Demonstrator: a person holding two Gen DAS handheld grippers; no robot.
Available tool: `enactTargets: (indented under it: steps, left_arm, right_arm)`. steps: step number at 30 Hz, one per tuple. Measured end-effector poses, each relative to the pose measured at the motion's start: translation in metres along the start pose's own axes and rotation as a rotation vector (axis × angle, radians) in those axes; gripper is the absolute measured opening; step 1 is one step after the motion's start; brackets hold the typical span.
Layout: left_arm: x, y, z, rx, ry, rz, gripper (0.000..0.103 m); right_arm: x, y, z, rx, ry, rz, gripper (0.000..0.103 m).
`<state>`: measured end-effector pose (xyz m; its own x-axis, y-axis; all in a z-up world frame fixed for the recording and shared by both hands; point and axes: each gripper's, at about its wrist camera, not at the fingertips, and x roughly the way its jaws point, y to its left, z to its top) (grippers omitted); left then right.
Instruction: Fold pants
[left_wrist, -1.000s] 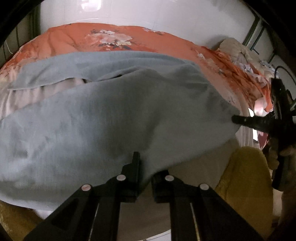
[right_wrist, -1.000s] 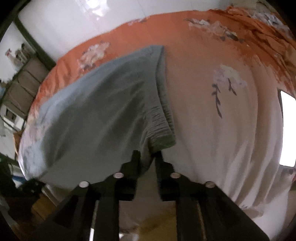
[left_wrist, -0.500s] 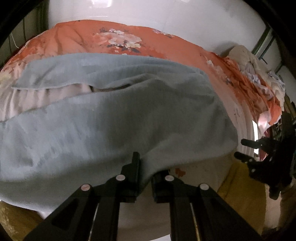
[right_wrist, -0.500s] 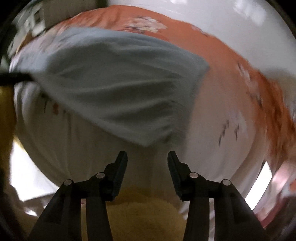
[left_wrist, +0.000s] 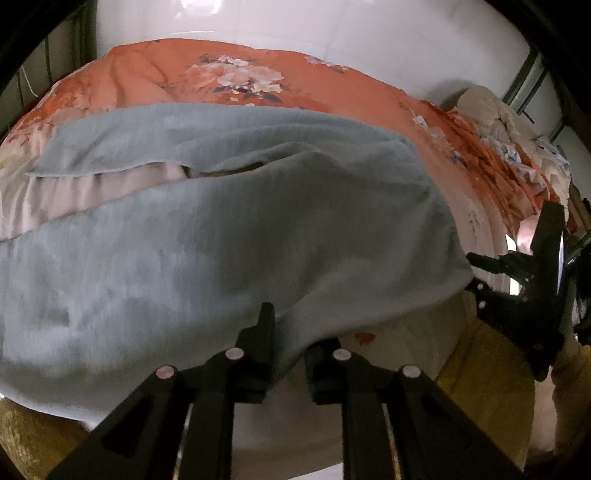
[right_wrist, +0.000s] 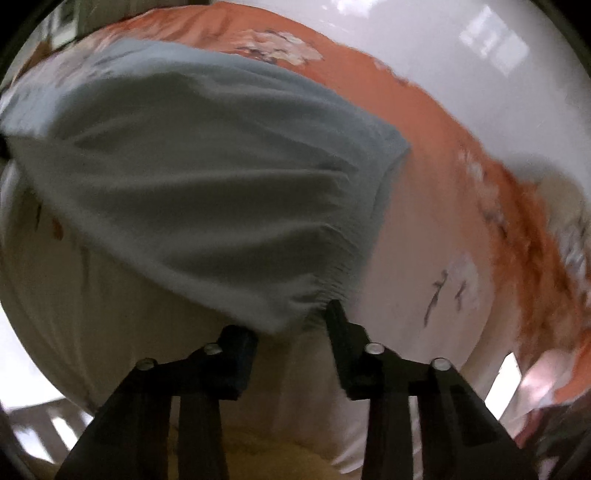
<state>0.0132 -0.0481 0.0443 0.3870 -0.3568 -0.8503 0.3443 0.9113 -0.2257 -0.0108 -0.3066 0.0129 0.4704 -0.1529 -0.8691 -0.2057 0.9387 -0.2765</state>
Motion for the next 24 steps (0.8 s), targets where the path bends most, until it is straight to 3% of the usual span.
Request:
enactTargets:
  steps: [3,5,7,10,14,18,21,22,24]
  left_arm:
    - [-0.001,0.002,-0.003,0.015,-0.006,0.022,0.031]
    - [-0.002,0.005,-0.006,0.014,-0.022,0.057,0.058]
    - [-0.001,0.012,-0.009,0.009,-0.037,0.089,0.07]
    - [0.007,0.028,-0.015,-0.032,-0.02,0.117,0.07]
    - [0.006,0.039,-0.022,-0.055,-0.054,0.126,0.07]
    - [-0.002,0.043,-0.024,-0.033,-0.093,0.217,0.07]
    - [-0.013,0.06,-0.022,-0.082,-0.149,0.31,0.07]
    - [-0.016,0.065,-0.02,-0.102,-0.166,0.319,0.066]
    - [-0.029,0.079,-0.017,-0.153,-0.207,0.253,0.028]
  right_arm:
    - [-0.002,-0.009,0.001,0.039,-0.021,0.016,0.011]
    - [-0.008,-0.018,0.004,0.075,-0.046,0.027,0.007]
    - [-0.018,-0.031,0.006,0.144,-0.084,0.042,0.004]
    - [-0.036,-0.051,0.015,0.256,-0.156,0.067,0.003]
    - [-0.056,-0.059,0.032,0.298,-0.228,0.065,0.003]
    - [-0.075,-0.054,0.038,0.313,-0.276,0.045,0.003]
    - [-0.081,-0.056,0.038,0.332,-0.288,0.033,0.003]
    - [-0.081,-0.058,0.037,0.341,-0.285,0.032,0.003]
    - [-0.081,-0.063,0.035,0.358,-0.277,0.027,0.003]
